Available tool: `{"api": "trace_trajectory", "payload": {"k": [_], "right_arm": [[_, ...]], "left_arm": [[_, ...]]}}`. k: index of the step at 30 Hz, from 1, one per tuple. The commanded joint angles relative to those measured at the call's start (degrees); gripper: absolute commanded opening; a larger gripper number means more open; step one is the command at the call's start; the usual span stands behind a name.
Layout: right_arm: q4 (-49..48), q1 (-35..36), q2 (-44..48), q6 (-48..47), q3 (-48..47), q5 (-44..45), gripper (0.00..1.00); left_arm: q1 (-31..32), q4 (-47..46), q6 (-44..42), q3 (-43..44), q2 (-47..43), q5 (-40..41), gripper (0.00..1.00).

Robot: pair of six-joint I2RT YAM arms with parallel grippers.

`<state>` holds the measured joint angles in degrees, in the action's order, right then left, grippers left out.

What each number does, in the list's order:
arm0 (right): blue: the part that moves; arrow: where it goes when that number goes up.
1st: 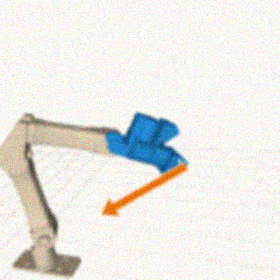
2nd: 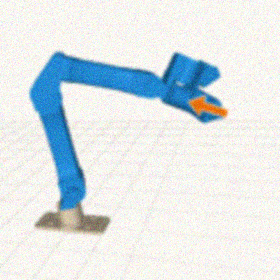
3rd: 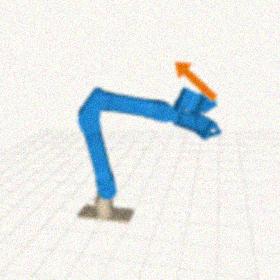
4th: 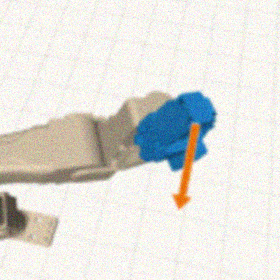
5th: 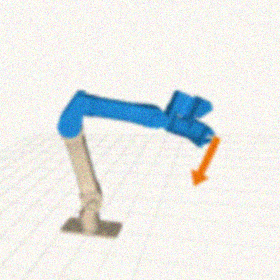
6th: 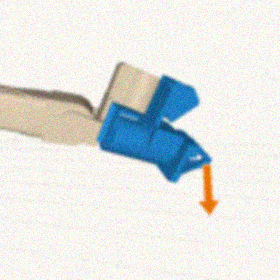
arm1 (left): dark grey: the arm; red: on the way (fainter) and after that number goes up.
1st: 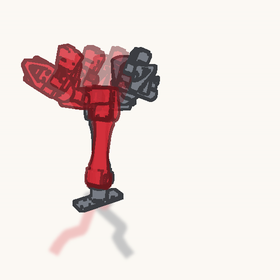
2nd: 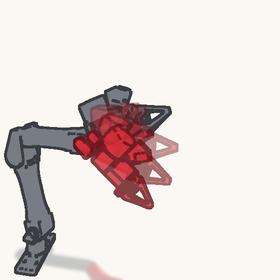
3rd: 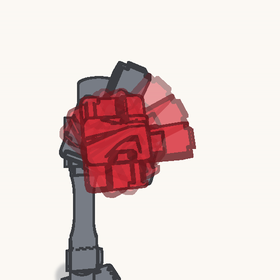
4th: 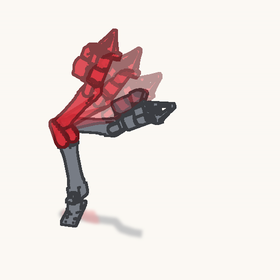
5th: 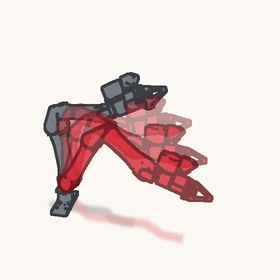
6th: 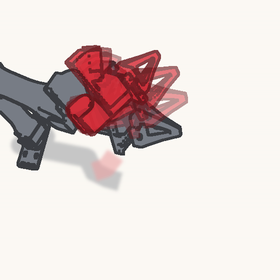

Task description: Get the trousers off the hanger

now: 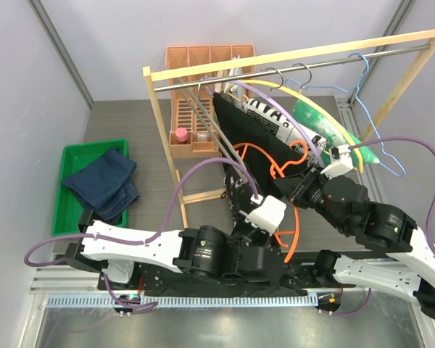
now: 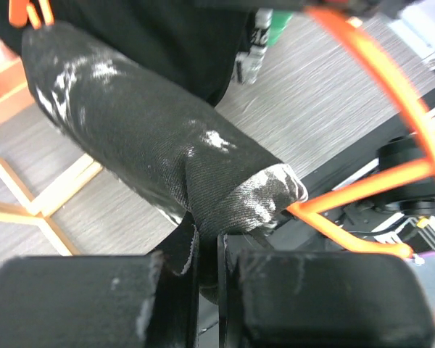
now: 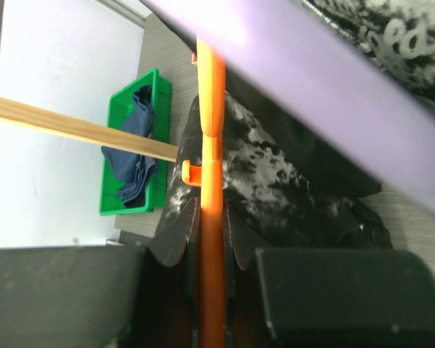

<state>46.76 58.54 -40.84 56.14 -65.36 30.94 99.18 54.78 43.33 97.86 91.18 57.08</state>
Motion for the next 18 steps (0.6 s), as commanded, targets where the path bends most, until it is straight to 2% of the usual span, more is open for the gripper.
{"api": "trace_trajectory", "payload": {"k": [1, 6, 18], "right_arm": [[-2.4, -0.1, 0.1, -2.8, -0.4, 0.4, 0.01], [-2.5, 0.0, -0.2, -3.5, 1.1, -0.6, 0.01], [-2.3, 0.0, 0.8, -9.6, 3.4, -1.3, 0.01]], "left_arm": [[2.5, -5.1, -6.1, 6.2, -3.6, 9.3, 0.0], [5.0, -10.9, -14.4, 7.7, -5.0, 9.4, 0.0], [8.6, -14.4, -21.1, 10.2, -9.9, 10.9, 0.0]]}}
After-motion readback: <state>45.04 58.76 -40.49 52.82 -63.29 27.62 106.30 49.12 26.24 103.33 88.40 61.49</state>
